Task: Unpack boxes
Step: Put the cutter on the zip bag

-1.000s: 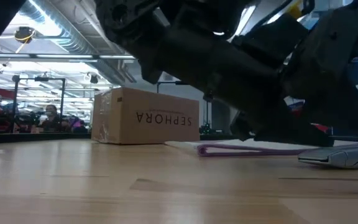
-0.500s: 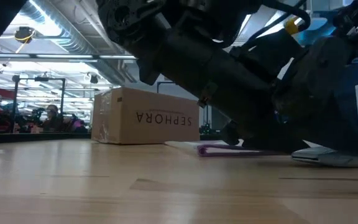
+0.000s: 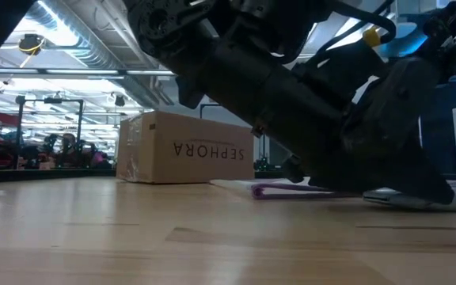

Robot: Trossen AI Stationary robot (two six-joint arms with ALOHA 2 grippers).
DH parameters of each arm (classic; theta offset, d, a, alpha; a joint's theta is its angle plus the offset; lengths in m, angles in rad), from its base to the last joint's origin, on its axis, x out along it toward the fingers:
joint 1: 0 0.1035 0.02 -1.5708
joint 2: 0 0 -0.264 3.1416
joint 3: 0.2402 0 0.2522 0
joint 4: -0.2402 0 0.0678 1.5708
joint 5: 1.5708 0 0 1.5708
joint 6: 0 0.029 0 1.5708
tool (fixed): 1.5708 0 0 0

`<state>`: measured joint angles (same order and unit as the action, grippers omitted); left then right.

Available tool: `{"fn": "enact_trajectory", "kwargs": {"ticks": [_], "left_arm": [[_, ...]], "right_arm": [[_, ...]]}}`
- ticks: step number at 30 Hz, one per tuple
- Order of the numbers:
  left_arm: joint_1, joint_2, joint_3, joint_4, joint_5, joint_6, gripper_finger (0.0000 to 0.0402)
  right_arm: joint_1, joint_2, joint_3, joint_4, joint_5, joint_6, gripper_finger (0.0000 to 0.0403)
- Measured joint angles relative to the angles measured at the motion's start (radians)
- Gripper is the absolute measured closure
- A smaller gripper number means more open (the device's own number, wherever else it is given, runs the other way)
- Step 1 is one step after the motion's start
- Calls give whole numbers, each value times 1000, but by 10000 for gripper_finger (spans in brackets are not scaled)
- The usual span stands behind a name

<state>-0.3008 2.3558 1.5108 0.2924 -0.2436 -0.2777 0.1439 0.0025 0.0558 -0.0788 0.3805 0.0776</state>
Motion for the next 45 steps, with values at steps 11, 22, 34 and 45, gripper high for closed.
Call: {"fn": "enact_trajectory", "kwargs": {"ticks": [11,22,34,45], "left_arm": [[1,0,0,0,1,-3,243],[3,0,-1,2,4,-8,292],[3,-1,10,0,7,-25,292],[6,-9,199,-189,-8,141,292]], "right_arm": [[0,0,0,0,0,0,403],[0,0,0,1,-15,32,403],[0,0,0,1,-55,34,403],[0,0,0,118,-140,89,403]]}}
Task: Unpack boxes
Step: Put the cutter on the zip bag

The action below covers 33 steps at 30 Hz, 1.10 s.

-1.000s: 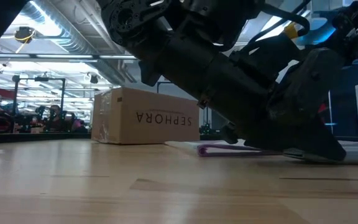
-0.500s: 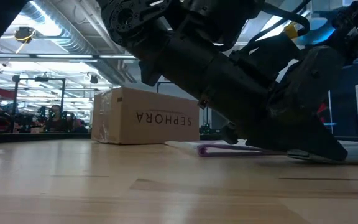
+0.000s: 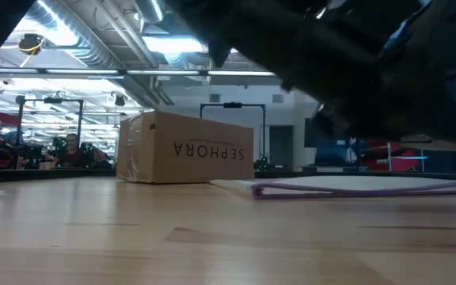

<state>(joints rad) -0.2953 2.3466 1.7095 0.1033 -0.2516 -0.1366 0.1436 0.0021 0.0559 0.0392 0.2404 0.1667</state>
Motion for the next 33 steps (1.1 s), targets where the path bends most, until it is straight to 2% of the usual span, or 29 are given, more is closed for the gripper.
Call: {"fn": "enact_trajectory", "kwargs": {"ticks": [4,9,12,20,26,29,33], "left_arm": [[11,0,88,-189,-44,63,292],[23,0,182,-333,-136,165,292],[31,-5,217,-360,-195,222,292],[37,-58,263,-428,-357,365,292],[48,-137,263,-510,-372,392,292],[58,-177,263,-547,-371,374,292],[73,-220,263,-640,-373,326,292]], "right_arm": [[0,0,8,100,-98,18,403],[0,0,51,117,-137,39,381],[0,0,81,117,-191,38,345],[0,17,163,114,-217,-16,217],[0,135,274,118,-238,-96,157],[0,235,348,102,-248,-190,141],[0,381,462,-18,-196,-337,131]]}}
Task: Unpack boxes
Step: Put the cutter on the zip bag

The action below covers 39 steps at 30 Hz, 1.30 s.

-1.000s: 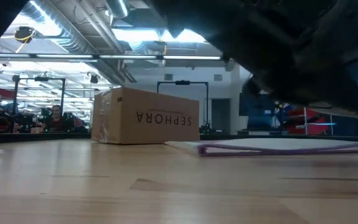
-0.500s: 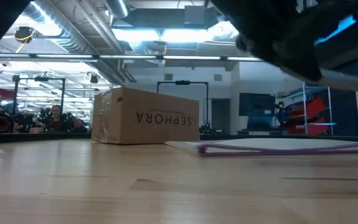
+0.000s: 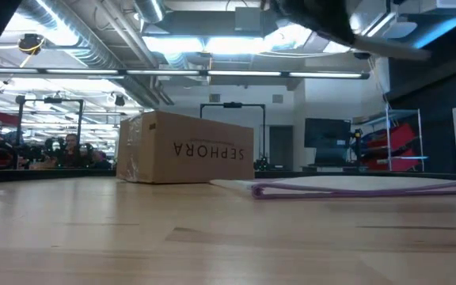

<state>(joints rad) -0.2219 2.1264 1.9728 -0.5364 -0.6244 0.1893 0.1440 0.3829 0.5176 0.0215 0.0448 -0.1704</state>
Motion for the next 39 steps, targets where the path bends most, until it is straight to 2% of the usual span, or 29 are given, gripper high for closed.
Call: {"fn": "enact_trajectory", "kwargs": {"ticks": [4,7,9,11,15,20,26,30,35,39], "left_arm": [[9,-47,0,-124,-20,-3,292],[8,-66,0,-196,-77,59,292],[16,-70,0,-221,-80,91,292],[31,-80,-2,-253,-45,116,292],[76,-111,-2,-317,-12,157,292],[175,-157,-3,-325,92,234,292],[299,-218,-37,-240,225,327,292],[366,-291,-194,-84,360,347,292],[400,-389,-403,118,397,379,292],[413,-455,-517,236,488,390,292]], "right_arm": [[0,138,155,-155,171,-63,135],[0,230,274,-304,225,-81,149],[0,299,338,-383,259,-109,158],[0,367,379,-451,290,-125,162],[-1,476,421,-467,359,-106,163],[-19,540,431,-477,434,-31,163],[-61,537,431,-483,451,64,164],[-60,531,432,-469,502,69,164],[-60,531,431,-427,501,71,164],[-60,553,432,-431,480,38,164]]}}
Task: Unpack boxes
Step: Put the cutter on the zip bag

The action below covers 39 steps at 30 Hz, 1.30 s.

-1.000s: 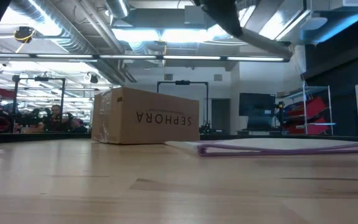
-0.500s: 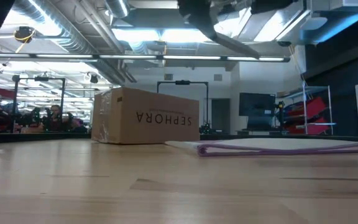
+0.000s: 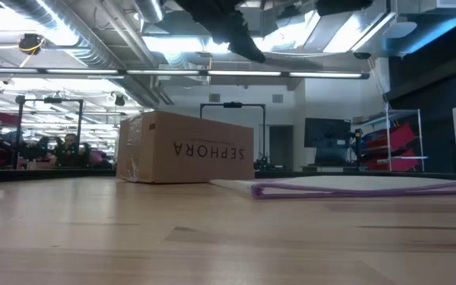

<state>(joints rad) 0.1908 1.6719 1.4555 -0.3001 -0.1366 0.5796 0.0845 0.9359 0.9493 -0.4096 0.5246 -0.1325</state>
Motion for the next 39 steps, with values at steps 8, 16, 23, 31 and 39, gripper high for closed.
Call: {"fn": "enact_trajectory", "kwargs": {"ticks": [8,16,23,31,39], "left_arm": [[16,-49,-117,119,139,13,292],[7,-49,-126,197,212,57,292],[9,-49,-126,206,209,44,292],[4,-49,-126,232,208,-1,292],[2,-49,-126,233,201,-3,292]], "right_arm": [[0,103,0,61,-28,-79,164],[0,205,-1,95,-81,-84,164],[0,195,-1,113,-44,-108,164],[0,193,-1,43,-33,-106,164],[0,193,-1,48,8,-127,180]]}}
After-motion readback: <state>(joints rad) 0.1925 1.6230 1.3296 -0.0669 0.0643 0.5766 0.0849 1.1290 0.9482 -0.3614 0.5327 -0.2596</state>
